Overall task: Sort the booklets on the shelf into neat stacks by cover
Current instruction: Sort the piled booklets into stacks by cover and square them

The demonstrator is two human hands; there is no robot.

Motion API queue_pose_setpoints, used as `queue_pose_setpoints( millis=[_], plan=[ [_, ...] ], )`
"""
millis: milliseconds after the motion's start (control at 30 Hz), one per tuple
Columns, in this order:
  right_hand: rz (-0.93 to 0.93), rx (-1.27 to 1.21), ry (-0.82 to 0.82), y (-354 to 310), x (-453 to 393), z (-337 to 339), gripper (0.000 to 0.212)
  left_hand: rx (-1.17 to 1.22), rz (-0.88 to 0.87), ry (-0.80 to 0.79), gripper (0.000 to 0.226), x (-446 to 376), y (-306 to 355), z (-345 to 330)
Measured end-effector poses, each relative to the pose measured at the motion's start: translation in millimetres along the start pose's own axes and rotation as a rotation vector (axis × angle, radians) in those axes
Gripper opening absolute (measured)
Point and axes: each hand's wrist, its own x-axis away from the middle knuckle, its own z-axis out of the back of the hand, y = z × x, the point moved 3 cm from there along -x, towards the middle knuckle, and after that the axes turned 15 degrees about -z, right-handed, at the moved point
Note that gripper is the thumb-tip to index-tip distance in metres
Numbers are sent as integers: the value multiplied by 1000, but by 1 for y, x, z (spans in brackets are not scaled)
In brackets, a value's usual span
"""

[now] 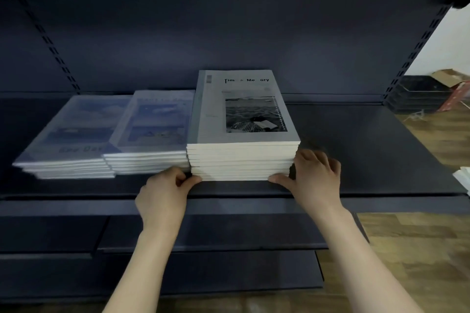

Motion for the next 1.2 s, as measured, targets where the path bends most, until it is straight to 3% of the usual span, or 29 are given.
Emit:
queue_pose_setpoints(
  millis=[367,733,967,1200],
  plan=[
    [-21,-48,129,1,-13,-12,52,-70,14,87,40,-8,3,-6],
    [14,32,-113,-2,-23,-4,53,-91,1,31,49,-14,0,-1],
    [28,7,-62,-7,-27,13,55,-86,-7,172,55,-12,9,5],
    [72,33,-69,-12,-32,12,55,-92,-9,218,60,-15,7,-2]
  ],
)
